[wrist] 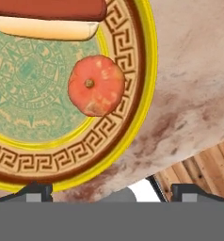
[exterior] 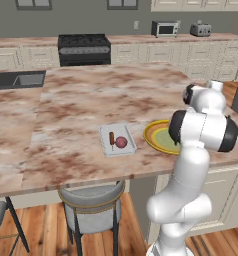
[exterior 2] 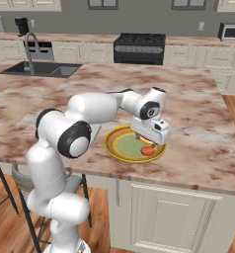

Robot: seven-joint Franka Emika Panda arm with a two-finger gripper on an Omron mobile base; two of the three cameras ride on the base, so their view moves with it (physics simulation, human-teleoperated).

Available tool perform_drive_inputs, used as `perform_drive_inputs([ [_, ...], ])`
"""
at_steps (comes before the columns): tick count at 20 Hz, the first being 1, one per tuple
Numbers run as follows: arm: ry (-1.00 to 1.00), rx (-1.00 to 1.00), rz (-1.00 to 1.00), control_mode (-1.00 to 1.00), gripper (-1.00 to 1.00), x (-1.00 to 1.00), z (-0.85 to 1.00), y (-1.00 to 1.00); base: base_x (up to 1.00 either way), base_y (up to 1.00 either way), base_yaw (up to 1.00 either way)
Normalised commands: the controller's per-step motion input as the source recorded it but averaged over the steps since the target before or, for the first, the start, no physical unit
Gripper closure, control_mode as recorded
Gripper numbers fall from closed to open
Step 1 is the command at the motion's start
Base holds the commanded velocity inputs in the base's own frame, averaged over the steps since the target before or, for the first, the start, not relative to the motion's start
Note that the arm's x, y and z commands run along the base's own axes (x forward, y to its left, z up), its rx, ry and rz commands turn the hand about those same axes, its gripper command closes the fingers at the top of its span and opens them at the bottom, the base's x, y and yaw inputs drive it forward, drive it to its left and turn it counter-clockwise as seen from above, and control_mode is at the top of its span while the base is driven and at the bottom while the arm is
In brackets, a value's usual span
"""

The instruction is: Place one cooked food and one vegetable from the large plate to each tupperware container.

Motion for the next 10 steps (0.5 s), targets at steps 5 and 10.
perform_drive_inputs([
  [5, 0.00, -0.07, 0.00, -1.00, -1.00, 0.26, -0.20, -0.02, 0.00, 0.00, 0.00],
  [10, 0.00, -0.16, 0.05, -1.00, -1.00, 0.15, -0.48, 0.00, 0.00, 0.00, 0.00],
])
